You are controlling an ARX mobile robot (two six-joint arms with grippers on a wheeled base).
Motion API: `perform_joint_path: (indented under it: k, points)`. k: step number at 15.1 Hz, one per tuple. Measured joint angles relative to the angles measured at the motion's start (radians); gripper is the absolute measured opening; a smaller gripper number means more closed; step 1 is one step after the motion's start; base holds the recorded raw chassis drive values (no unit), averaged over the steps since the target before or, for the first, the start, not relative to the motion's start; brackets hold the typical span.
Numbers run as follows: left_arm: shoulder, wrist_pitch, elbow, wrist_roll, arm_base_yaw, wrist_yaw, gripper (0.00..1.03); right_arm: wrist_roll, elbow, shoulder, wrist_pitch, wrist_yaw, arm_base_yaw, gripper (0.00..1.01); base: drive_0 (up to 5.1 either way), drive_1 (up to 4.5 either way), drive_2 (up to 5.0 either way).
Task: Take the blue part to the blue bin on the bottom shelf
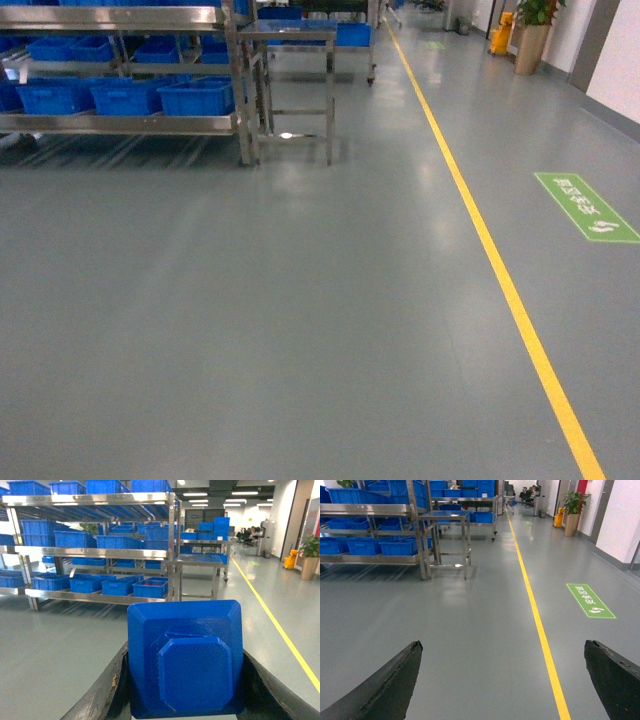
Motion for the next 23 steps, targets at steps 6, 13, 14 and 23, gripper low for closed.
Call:
perform_joint_path:
  k: [6, 13, 14, 23]
  points:
    - [-0.003, 0.003, 0.000, 0.000, 0.005, -0.006, 0.45, 0.000, 0.000, 0.000, -0.001, 0.000, 0.000, 0.98, 0.0, 2.05, -2.1]
    - [-0.003, 0.003, 0.000, 0.000, 0.005, -0.006, 0.45, 0.000, 0.000, 0.000, 0.001, 0.000, 0.000, 0.98, 0.0, 4.09, -4.1]
    - [-0.001, 0.000, 0.000, 0.000, 0.005, -0.007, 0.45, 0.000, 0.000, 0.000, 0.000, 0.000, 0.000, 0.98, 0.0, 4.09, -4.1]
    - [0.000, 0.004, 0.000, 0.000, 0.005, -0.006, 0.45, 0.000, 0.000, 0.000, 0.000, 0.000, 0.000, 0.98, 0.0, 4.09, -4.1]
